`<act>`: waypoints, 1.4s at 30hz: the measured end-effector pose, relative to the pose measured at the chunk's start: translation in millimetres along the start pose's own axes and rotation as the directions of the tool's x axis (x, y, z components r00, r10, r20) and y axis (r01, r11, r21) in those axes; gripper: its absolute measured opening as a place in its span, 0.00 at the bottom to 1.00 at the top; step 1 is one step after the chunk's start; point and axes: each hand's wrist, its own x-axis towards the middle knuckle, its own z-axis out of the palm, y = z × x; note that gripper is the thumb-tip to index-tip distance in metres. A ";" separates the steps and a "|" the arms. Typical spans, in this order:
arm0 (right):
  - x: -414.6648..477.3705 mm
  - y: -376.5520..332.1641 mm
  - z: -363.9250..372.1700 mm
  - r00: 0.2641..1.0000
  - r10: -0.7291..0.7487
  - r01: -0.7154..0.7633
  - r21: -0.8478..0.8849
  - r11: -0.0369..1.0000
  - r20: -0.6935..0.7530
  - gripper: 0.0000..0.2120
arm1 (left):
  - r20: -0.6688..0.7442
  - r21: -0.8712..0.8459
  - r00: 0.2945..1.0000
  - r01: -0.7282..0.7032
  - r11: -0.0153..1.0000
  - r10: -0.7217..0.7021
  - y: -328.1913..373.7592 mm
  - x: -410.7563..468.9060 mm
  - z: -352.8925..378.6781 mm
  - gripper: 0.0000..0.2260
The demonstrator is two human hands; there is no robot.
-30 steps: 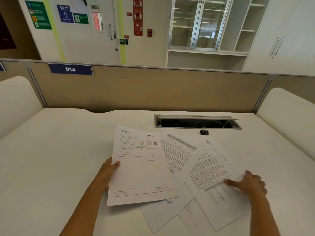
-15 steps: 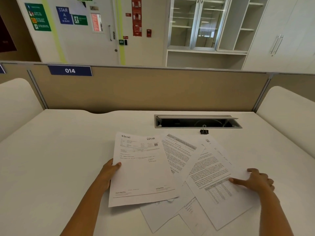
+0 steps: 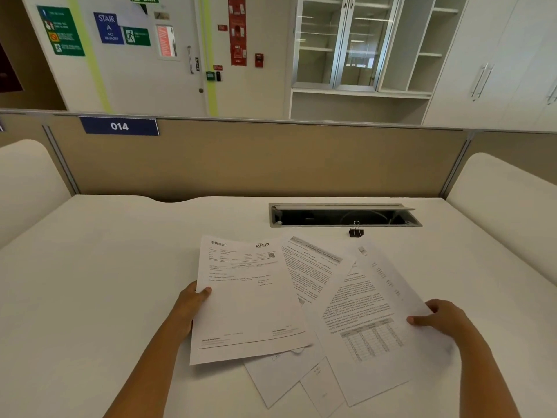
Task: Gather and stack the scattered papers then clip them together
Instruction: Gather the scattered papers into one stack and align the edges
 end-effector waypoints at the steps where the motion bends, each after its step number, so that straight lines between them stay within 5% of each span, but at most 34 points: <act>1: -2.2 0.6 0.2 1.000 -0.007 0.007 0.035 0.999 -0.005 0.16 | 0.001 0.003 1.000 0.000 1.000 0.000 -0.4 -0.2 0.0 0.16; 3: -5.0 2.3 2.9 0.999 -0.021 0.027 0.125 0.992 -0.049 0.15 | 0.002 0.004 1.000 -0.001 1.000 0.001 -0.7 -0.6 0.4 0.16; 8: -13.4 -7.2 9.5 0.999 -0.014 0.021 0.159 0.987 -0.043 0.32 | -0.012 0.015 1.000 -0.009 1.000 0.009 -1.8 0.1 2.0 0.15; 19: -27.9 -23.6 7.7 0.988 -0.086 0.095 0.061 0.994 -0.130 0.21 | -0.067 0.058 0.997 -0.044 0.997 0.048 -3.6 -1.0 6.1 0.16; 27: -46.3 -29.0 6.2 0.993 -0.118 0.116 0.052 0.992 0.030 0.23 | -0.090 0.125 0.993 -0.068 0.990 0.079 -0.8 -7.0 8.5 0.18; 36: -96.5 -34.3 -99.3 0.886 -0.204 0.289 0.152 0.945 -0.416 0.18 | -0.099 0.158 0.991 -0.079 0.984 0.095 0.0 -7.9 9.7 0.19; 39: -99.7 -31.4 -116.8 0.850 -0.214 0.348 0.210 0.914 -0.482 0.28 | -0.104 0.164 0.989 -0.089 0.982 0.107 -0.3 -7.5 9.8 0.19; 42: -120.0 -70.0 -97.2 0.840 -0.251 0.438 0.327 0.838 -0.481 0.20 | -0.108 0.166 0.987 -0.096 0.981 0.115 2.0 -10.0 10.8 0.19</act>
